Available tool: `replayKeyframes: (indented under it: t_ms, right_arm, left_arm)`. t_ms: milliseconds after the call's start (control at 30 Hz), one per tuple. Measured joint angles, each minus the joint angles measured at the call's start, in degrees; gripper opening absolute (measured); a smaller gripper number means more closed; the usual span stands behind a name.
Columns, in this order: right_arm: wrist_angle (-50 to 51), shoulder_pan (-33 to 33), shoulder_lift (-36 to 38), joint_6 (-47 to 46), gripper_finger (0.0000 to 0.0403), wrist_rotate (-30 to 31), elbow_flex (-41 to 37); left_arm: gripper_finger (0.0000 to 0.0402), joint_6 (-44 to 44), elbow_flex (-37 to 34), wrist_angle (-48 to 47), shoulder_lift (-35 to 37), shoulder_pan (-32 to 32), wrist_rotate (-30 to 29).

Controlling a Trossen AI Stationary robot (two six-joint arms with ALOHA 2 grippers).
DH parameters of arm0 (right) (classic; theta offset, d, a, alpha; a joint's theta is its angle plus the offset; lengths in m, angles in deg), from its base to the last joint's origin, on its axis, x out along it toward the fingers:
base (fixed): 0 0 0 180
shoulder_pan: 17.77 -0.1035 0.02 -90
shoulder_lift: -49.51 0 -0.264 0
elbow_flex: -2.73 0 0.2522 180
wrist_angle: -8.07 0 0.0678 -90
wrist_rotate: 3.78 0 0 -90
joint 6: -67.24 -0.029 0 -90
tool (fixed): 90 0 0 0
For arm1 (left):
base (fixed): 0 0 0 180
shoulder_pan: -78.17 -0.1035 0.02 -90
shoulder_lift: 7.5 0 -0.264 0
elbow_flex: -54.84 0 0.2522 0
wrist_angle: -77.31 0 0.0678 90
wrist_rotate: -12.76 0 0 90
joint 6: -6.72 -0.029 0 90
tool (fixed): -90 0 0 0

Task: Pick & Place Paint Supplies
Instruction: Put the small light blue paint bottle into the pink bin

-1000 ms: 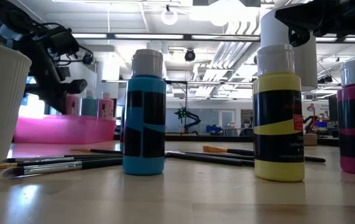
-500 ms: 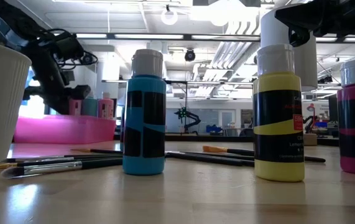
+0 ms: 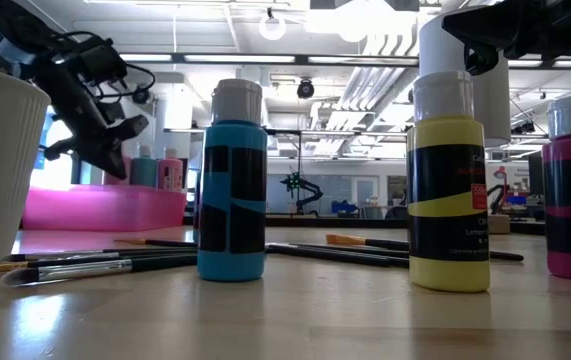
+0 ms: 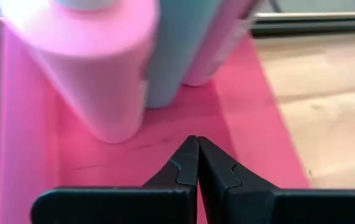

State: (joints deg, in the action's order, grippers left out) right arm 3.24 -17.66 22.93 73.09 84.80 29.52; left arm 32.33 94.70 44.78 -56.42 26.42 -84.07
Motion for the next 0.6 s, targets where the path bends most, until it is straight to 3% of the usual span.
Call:
replayKeyframes:
  t_ms: [300, 500, 600]
  right_arm:
    - [0.0, 0.0, 0.0, 0.0, 0.0003, 0.0, 0.0]
    - [0.0, 0.0, 0.0, 0.0, 0.0003, 0.0, 0.0]
    - [0.0, 0.0, 0.0, 0.0, 0.0003, 0.0, 0.0]
  left_arm:
    - [0.0000, -3.5, 0.0, 2.7, 3.5, 0.0, 16.4]
    - [0.0000, -4.5, 0.2, 2.8, 6.6, 0.2, 22.4]
    - [0.0000, -5.3, 0.2, 3.1, 7.5, 3.2, 22.1]
